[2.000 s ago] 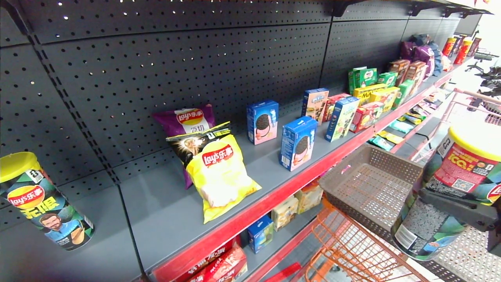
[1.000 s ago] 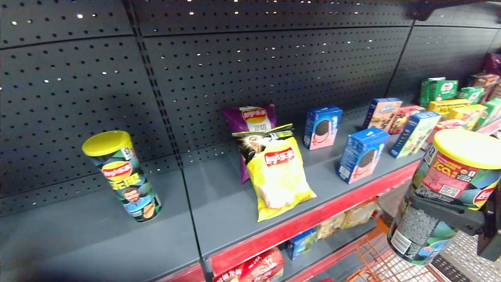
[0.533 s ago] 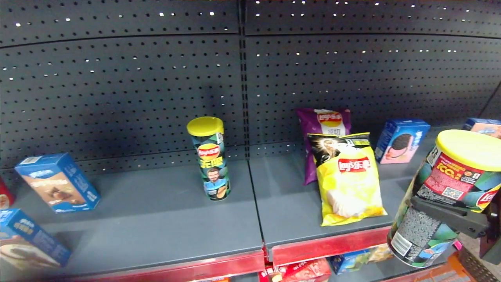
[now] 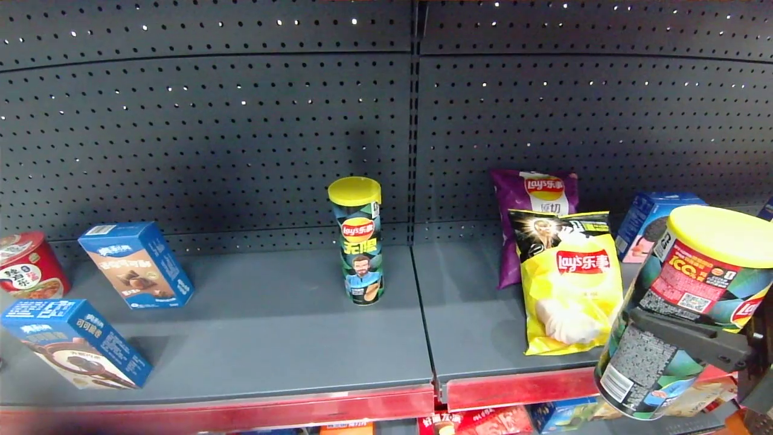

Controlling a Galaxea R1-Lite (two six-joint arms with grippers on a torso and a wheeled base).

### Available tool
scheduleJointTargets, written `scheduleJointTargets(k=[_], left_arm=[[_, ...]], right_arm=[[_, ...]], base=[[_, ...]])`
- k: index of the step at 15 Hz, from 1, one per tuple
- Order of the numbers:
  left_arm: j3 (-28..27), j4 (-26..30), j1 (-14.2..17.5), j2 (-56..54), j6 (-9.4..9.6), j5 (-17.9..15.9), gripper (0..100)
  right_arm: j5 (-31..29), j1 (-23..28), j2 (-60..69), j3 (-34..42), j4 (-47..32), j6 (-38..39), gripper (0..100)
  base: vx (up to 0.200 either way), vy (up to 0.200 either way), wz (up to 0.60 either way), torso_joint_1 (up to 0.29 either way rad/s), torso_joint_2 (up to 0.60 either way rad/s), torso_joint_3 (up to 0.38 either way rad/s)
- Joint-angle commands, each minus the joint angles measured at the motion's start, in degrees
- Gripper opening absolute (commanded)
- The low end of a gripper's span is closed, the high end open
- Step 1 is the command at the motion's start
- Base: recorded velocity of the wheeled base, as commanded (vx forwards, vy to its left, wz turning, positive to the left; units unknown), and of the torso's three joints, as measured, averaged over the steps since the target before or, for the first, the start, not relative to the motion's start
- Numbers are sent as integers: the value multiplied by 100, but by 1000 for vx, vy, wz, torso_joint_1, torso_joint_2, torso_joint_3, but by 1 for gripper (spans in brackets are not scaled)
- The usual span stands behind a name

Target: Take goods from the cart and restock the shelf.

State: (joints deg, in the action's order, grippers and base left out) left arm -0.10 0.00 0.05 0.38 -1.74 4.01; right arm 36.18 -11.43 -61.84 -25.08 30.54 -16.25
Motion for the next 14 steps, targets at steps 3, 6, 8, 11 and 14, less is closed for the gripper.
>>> scheduleJointTargets(k=[3, 6, 8, 11, 14], left_arm=[[1, 0, 4, -3, -1, 3, 100], [1, 0, 4, -3, -1, 3, 100], [1, 0, 4, -3, -1, 3, 100], [1, 0, 4, -3, -1, 3, 100], [1, 0, 4, -3, -1, 3, 100]], right_arm=[[3, -166, -30, -68, 5, 219, 0], [-296, -526, -372, -621, -13, 192, 0], [-639, -1001, -539, -894, -4, 228, 0], [-375, -1168, -671, -850, -13, 157, 0], [-384, -1168, -794, -1131, 66, 333, 0]], base=[[0, 0, 0, 0, 0, 0], [0, 0, 0, 0, 0, 0], [0, 0, 0, 0, 0, 0], [0, 0, 0, 0, 0, 0], [0, 0, 0, 0, 0, 0]])
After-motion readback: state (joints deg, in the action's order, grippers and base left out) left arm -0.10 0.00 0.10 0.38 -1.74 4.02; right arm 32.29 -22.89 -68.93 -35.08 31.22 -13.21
